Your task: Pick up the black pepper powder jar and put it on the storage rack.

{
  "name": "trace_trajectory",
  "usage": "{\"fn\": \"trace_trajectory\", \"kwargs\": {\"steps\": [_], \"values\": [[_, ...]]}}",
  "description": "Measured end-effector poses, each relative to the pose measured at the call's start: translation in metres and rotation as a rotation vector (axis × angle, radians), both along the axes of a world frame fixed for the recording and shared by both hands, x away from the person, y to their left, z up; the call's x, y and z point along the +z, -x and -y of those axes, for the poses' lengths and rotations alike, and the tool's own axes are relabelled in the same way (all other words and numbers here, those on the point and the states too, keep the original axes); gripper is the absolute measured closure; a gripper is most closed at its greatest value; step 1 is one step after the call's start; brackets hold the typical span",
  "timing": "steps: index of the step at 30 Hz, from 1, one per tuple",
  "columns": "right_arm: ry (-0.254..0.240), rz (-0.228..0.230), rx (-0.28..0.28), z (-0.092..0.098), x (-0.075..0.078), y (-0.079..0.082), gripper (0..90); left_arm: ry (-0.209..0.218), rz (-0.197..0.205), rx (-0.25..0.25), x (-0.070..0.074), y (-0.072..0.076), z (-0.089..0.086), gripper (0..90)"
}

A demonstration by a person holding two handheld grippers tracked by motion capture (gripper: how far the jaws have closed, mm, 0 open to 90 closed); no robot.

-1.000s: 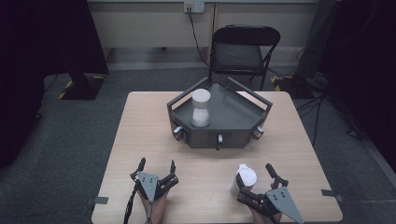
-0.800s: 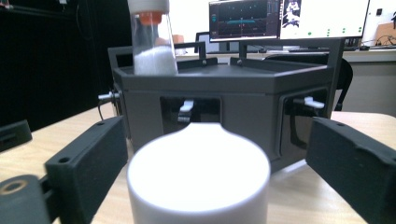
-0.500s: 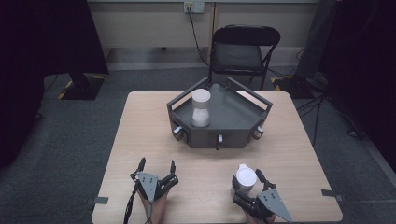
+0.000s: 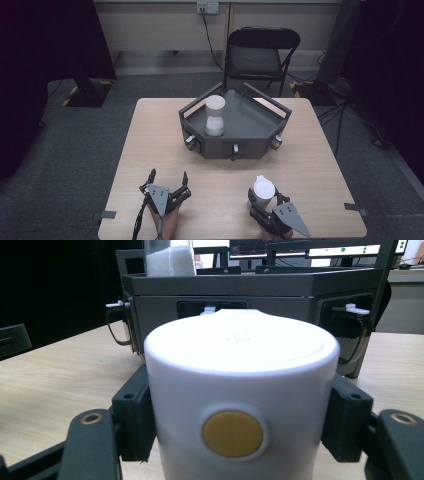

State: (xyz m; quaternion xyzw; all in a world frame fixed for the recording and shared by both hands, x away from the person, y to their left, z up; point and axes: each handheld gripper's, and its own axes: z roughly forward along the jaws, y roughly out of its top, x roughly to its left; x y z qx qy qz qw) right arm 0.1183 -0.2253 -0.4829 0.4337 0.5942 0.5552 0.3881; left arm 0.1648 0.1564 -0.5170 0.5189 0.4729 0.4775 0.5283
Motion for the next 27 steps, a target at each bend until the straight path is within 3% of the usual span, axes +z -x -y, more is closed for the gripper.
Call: {"fn": "trace_trajectory", "kwargs": {"steps": [27], "values": [[-0.010,-0.016,0.034,0.014,0.012,-0.002,30.0,0.000,0.000,0.000,0.000,0.000,0.000,0.1]]}}
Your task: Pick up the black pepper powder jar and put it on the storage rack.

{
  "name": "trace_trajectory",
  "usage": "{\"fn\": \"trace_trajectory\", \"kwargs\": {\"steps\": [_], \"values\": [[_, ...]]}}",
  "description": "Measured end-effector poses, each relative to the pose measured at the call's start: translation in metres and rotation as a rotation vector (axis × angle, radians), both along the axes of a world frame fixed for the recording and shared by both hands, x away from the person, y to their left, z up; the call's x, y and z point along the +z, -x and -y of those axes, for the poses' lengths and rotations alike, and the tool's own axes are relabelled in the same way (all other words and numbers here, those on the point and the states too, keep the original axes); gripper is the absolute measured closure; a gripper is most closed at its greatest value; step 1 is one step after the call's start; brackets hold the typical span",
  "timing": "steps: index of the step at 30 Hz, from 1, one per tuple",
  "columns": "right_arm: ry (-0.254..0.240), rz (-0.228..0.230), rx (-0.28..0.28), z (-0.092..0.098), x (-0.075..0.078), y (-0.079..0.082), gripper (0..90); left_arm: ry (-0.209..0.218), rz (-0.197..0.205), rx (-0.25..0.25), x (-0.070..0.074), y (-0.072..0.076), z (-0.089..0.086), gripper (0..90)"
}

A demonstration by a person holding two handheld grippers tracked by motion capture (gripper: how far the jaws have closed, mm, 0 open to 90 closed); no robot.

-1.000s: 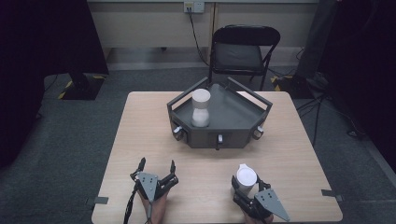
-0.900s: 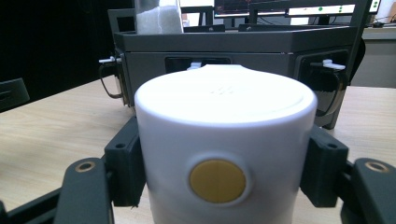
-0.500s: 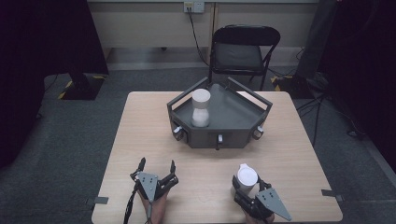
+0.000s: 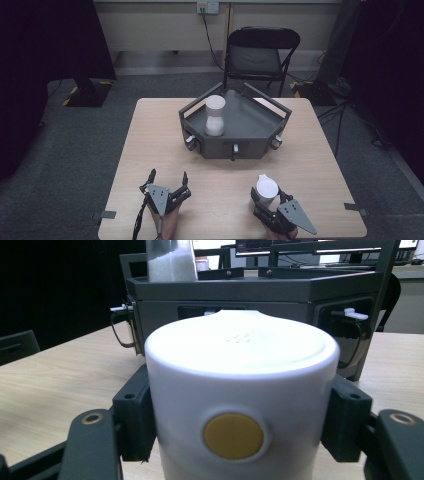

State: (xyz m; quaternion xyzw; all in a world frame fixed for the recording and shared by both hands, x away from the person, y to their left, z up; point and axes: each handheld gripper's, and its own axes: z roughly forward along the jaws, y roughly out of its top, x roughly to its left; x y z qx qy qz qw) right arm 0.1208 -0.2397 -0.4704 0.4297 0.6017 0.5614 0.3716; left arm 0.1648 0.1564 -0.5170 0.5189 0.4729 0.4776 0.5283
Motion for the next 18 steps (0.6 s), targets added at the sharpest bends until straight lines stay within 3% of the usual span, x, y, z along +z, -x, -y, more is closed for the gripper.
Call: {"fn": "trace_trajectory", "kwargs": {"steps": [18], "values": [[0.011,0.012,0.074,0.011,0.023,-0.015,30.0,0.000,0.000,0.000,0.000,0.000,0.000,0.1]]}}
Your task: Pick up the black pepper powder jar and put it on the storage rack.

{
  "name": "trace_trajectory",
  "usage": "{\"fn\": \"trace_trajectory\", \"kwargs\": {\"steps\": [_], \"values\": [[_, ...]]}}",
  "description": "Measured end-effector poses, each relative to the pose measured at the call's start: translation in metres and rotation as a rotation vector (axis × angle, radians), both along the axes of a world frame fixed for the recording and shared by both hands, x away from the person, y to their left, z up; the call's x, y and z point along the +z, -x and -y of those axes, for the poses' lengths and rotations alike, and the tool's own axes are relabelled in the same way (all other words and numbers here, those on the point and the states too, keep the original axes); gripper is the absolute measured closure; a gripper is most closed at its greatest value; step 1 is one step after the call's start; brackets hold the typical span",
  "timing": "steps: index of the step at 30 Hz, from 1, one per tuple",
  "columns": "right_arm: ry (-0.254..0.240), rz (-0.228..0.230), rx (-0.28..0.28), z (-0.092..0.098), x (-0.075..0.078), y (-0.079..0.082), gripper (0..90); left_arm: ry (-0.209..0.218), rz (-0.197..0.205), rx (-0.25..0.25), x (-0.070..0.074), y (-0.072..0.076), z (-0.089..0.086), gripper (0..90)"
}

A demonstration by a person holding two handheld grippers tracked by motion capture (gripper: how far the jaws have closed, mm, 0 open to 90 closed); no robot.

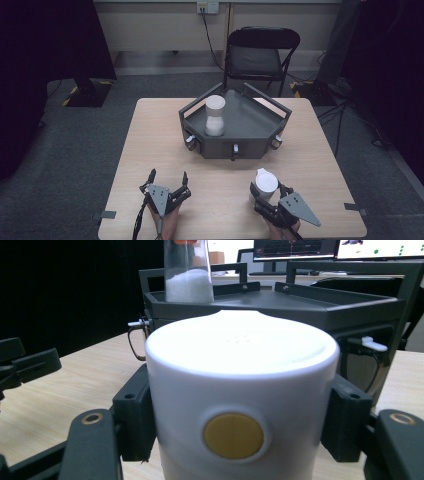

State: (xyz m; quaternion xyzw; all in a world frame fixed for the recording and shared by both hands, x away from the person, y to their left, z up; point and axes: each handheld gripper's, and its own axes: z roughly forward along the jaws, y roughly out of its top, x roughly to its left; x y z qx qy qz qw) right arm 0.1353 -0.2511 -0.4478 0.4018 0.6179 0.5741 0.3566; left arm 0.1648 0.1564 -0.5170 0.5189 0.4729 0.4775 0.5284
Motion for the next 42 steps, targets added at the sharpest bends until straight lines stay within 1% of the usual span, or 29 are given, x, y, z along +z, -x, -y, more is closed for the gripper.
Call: {"fn": "trace_trajectory", "kwargs": {"steps": [4,8,15,16,17,22,26,30,36,42], "values": [[-0.001,-0.002,0.009,0.002,0.007,-0.006,30.0,0.000,0.000,0.000,0.000,0.000,0.000,0.2],[-0.018,-0.004,0.024,0.005,0.012,-0.013,30.0,0.000,0.000,0.000,0.000,0.000,0.000,0.2],[-0.027,0.011,0.037,0.007,0.026,-0.029,30.0,0.000,0.000,0.000,0.000,0.000,0.000,0.1],[-0.027,0.011,0.037,0.007,0.026,-0.029,30.0,0.000,0.000,0.000,0.000,0.000,0.000,0.2],[-0.024,0.012,0.039,0.008,0.032,-0.034,30.0,0.000,0.000,0.000,0.000,0.000,0.000,0.1],[-0.031,0.006,0.046,0.009,0.047,-0.044,30.0,0.000,0.000,0.000,0.000,0.000,0.000,0.1],[-0.012,0.019,0.048,0.008,0.059,-0.053,30.0,0.000,0.000,0.000,0.000,0.000,0.000,0.2],[-0.006,0.027,0.051,0.007,0.069,-0.062,30.0,0.000,0.000,0.000,0.000,0.000,0.000,0.1],[-0.023,0.023,0.062,0.007,0.079,-0.078,30.1,0.000,0.000,0.000,0.000,0.000,0.000,0.2],[-0.027,0.024,0.053,0.002,0.089,-0.092,30.1,0.000,0.000,0.000,0.000,0.000,0.000,0.2]]}}
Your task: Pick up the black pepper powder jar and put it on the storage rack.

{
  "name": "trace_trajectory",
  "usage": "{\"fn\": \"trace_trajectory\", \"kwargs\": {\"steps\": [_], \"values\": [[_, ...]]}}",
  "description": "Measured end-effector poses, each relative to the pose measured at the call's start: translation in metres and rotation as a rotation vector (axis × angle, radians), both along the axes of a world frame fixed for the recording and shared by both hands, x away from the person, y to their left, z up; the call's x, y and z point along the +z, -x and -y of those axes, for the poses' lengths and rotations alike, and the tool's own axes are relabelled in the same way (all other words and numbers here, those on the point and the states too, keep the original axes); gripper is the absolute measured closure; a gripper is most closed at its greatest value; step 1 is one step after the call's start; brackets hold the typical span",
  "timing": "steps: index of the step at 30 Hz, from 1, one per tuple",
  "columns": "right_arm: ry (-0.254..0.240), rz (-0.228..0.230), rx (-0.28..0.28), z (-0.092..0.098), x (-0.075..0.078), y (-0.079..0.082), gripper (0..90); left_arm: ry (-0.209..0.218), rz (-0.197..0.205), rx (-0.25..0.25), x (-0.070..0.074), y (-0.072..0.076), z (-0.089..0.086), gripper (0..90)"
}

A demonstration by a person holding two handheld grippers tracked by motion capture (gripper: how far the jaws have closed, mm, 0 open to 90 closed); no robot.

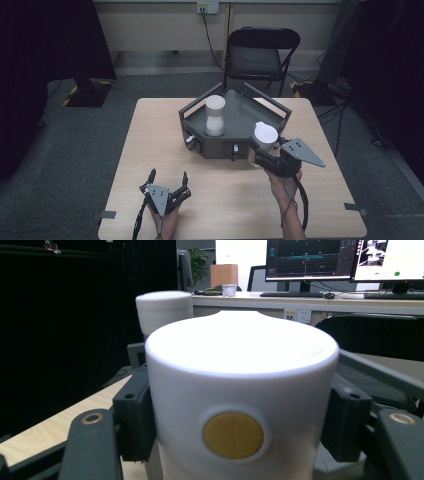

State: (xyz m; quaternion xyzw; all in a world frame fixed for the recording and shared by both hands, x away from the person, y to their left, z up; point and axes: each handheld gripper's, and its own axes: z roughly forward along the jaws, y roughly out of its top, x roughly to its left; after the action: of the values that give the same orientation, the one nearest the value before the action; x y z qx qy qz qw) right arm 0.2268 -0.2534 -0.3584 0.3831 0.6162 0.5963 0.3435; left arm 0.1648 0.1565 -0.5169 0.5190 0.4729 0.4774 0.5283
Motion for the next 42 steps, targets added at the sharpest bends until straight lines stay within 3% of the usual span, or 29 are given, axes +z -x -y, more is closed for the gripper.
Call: {"fn": "trace_trajectory", "kwargs": {"steps": [4,13,19,27,30,35,42], "values": [[-0.009,0.002,-0.007,-0.002,0.008,-0.010,30.1,0.000,0.000,0.000,0.000,0.000,0.000,0.2],[0.029,0.035,-0.068,-0.017,0.022,-0.032,30.1,0.000,0.000,0.000,0.000,0.000,0.000,0.2],[0.034,0.011,-0.091,-0.027,0.027,-0.053,30.1,0.000,0.000,0.000,0.000,0.000,0.000,0.2],[0.001,-0.014,-0.136,-0.040,0.022,-0.080,30.1,0.001,0.000,0.000,0.000,0.000,0.000,0.2],[0.013,-0.027,-0.152,-0.044,0.022,-0.088,30.1,0.001,0.000,-0.001,0.000,0.000,0.000,0.2],[0.041,-0.037,-0.163,-0.052,0.014,-0.094,30.0,0.001,0.000,-0.001,0.000,0.000,0.000,0.2],[0.037,-0.031,-0.173,-0.057,0.001,-0.095,30.0,0.001,0.000,-0.004,0.000,0.000,-0.001,0.2]]}}
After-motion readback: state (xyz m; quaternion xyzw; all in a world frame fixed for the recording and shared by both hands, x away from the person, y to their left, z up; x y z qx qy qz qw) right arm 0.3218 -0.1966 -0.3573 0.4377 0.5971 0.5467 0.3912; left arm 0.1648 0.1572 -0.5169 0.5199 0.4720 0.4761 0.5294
